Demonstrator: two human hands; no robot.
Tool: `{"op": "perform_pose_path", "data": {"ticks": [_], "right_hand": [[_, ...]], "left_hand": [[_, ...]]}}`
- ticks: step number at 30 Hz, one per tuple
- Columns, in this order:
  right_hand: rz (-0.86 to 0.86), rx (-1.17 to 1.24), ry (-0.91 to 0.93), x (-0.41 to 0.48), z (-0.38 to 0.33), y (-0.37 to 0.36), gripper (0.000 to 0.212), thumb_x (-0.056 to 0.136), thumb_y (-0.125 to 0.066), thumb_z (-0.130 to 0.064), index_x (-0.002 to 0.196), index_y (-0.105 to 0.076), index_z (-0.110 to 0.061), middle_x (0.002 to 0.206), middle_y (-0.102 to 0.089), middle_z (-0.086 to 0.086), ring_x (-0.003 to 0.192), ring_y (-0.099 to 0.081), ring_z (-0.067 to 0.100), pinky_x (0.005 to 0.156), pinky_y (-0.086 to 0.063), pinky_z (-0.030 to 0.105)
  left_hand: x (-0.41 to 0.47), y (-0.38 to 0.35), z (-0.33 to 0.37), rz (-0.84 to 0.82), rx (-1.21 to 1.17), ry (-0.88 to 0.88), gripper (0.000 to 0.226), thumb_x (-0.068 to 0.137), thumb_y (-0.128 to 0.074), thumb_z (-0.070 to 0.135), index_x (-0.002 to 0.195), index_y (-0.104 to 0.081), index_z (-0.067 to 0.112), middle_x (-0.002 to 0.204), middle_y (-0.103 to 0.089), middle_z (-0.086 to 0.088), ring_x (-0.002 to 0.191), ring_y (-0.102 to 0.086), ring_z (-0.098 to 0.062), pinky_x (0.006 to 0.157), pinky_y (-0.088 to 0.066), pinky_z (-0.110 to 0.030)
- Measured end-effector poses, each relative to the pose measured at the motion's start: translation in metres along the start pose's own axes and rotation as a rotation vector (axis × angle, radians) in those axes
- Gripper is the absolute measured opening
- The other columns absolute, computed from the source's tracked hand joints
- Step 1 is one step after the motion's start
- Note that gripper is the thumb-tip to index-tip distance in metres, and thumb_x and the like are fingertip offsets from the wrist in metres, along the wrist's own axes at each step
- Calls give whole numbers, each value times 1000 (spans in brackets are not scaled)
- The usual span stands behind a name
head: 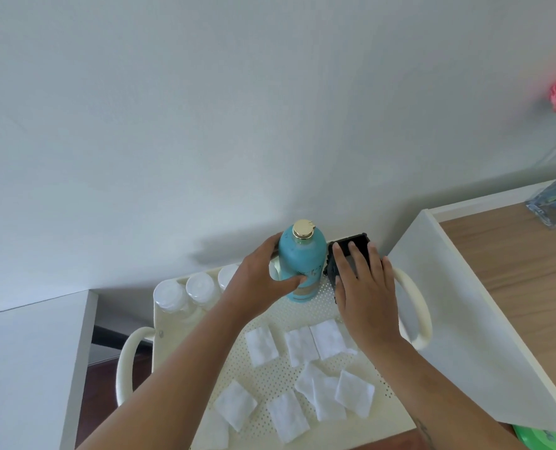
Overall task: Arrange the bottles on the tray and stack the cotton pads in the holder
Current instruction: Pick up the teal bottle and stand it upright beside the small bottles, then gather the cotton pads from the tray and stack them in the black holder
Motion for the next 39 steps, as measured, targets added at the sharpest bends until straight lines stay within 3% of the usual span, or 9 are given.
{"op": "perform_pose_path", "data": {"ticks": [4,8,13,21,24,28,31,35,39], "right_hand": [[-32,31,-1,0,1,1,53,93,-40,-27,145,-39,-19,146,-46,12,141,-29,38,114,-26,53],[-49,94,5,1,-2,6,55,91,-52,-23,144,-41,-17,149,-41,16,141,-28,39,114,-24,57],[8,226,58,-3,-2,23,57,90,-55,-22,145,-40,-17,151,-37,16,143,-22,38,116,-15,56],[34,480,266,-44,-36,30,39,88,-58,-19,127,-58,-14,130,-55,6,128,-44,30,106,-40,44],[-67,527,357,-61,-57,17,35,86,-64,-15,121,-60,-15,115,-61,1,115,-53,23,97,-47,39],[-245,532,436,-76,-80,-6,28,85,-66,-16,113,-64,-16,101,-64,-5,98,-59,20,85,-50,36],[-355,475,439,-81,-92,-25,27,85,-67,-18,112,-66,-17,102,-65,-5,98,-60,19,82,-51,36],[-430,397,432,-84,-105,-46,28,83,-68,-19,111,-67,-18,106,-65,-4,100,-61,21,83,-50,35],[-372,343,421,-75,-114,-57,28,82,-71,-16,109,-68,-16,110,-66,-1,103,-62,23,84,-50,38]], "left_hand": [[0,0,1,-7,0,15,72,73,-81,36,134,-44,34,124,-58,24,116,-53,7,93,-44,-13],[-1,3,5,-3,25,14,73,73,-81,36,137,-44,31,129,-58,21,119,-51,8,97,-41,-15],[-24,16,2,133,106,22,72,75,-81,33,138,-47,22,135,-57,9,122,-53,-3,104,-41,-23],[-112,37,-35,425,93,199,38,79,-77,28,114,-61,33,98,-67,21,97,-61,8,81,-47,-6],[-145,35,-60,435,115,321,28,83,-73,29,107,-62,34,98,-65,21,95,-63,1,79,-53,-19],[-182,28,-87,438,155,485,24,86,-66,36,106,-56,43,101,-60,29,94,-56,9,78,-50,-16],[-197,21,-100,414,176,552,25,88,-65,33,111,-57,36,103,-56,29,91,-53,12,77,-52,-20],[-203,13,-106,372,255,587,30,90,-63,30,120,-59,26,109,-58,20,85,-56,2,79,-50,-24],[-192,11,-105,330,360,569,32,95,-55,26,126,-56,19,127,-59,8,109,-55,-12,84,-51,-29]]}}
Point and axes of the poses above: each hand's wrist, its own x-axis towards the middle knuckle, its own y-axis out of the back of the hand, z = x × y, the point moved 6 cm from there along x, towards the middle knuckle
